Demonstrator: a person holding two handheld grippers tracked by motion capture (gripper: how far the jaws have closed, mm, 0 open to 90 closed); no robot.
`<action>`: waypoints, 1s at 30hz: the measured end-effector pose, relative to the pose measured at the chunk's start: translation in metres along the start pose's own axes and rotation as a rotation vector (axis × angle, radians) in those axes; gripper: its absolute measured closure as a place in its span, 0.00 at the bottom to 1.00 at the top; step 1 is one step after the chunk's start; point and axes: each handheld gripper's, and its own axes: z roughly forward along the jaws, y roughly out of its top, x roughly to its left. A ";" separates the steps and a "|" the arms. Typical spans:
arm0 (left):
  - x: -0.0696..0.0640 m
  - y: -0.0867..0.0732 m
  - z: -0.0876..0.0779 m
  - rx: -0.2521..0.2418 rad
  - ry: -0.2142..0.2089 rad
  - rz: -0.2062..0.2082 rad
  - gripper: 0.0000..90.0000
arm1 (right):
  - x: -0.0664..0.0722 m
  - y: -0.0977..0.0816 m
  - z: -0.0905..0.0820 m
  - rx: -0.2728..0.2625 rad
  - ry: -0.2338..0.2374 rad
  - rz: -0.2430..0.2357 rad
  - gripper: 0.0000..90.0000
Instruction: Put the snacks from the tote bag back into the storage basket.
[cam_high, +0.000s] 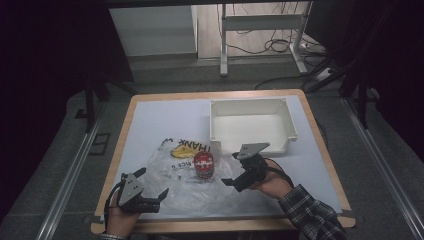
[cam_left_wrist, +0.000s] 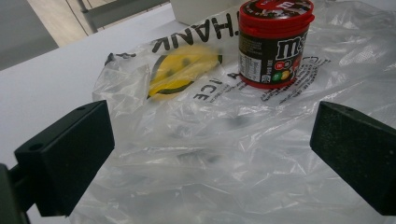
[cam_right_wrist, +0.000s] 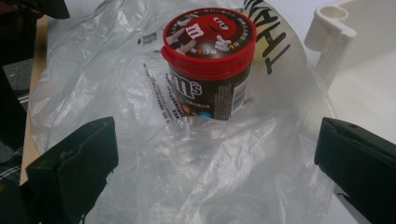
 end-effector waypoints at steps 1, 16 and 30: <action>0.000 0.000 0.000 0.001 0.001 0.000 0.00 | 0.000 0.001 0.001 0.002 -0.004 -0.005 0.00; 0.000 0.000 0.000 0.004 0.002 0.004 0.00 | 0.002 0.013 0.015 0.071 -0.032 -0.031 0.00; 0.000 0.000 -0.002 -0.009 0.006 0.004 0.00 | -0.005 0.022 0.031 0.132 -0.013 -0.010 0.08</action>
